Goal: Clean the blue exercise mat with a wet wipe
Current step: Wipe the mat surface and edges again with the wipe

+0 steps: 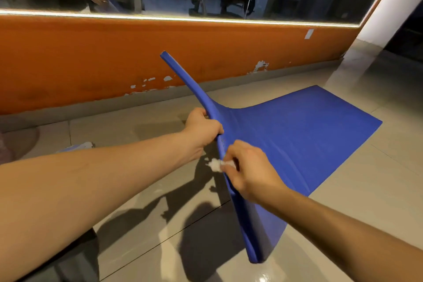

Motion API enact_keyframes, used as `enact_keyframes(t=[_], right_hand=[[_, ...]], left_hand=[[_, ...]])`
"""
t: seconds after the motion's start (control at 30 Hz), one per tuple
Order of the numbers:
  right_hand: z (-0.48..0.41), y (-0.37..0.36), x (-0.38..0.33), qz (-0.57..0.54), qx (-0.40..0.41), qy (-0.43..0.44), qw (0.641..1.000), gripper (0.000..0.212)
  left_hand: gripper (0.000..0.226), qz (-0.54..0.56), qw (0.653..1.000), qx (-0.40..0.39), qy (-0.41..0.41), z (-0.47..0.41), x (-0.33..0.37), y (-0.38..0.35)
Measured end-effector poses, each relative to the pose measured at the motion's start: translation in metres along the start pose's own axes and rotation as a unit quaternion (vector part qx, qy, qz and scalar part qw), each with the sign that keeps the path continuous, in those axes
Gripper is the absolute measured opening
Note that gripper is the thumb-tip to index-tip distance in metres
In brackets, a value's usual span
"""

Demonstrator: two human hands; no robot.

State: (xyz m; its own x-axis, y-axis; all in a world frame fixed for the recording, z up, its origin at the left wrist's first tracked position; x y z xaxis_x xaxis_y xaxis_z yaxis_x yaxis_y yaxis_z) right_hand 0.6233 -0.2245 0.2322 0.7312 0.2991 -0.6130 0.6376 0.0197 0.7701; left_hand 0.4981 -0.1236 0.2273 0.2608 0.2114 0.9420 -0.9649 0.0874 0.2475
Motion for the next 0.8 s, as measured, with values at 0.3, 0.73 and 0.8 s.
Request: enact_keyframes(t=[0.3,0.73,0.8], right_hand=[[-0.006,0.000,0.003,-0.032,0.051,-0.093,0.994,0.024],[0.032,-0.010,0.009,-0.114,-0.007,-0.187,0.976,0.030],[0.056,-0.023,0.001,-0.080,-0.085,-0.196,0.974,0.039]], left_hand=[[0.035,-0.018,1.000,-0.014,-0.007,0.008,-0.006,-0.008],[0.030,-0.022,1.000,0.007,-0.016,0.000,-0.001,-0.008],[0.028,-0.016,1.000,0.016,-0.010,-0.007,0.001,0.001]])
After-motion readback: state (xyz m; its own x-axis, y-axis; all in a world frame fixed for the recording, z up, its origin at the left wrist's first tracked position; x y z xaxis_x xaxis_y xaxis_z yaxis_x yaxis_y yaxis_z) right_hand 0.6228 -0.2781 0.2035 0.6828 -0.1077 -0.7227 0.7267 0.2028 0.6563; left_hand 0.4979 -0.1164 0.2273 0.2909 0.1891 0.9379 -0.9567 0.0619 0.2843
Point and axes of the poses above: each hand's wrist, its own z-axis away from the middle knuckle, its own y-axis out of the back of the hand, x = y × z, the point moved 4 cm from there along -z, towards the middle knuckle, and after that the axes turned 12 degrees about -z, right-handed, at the moved point
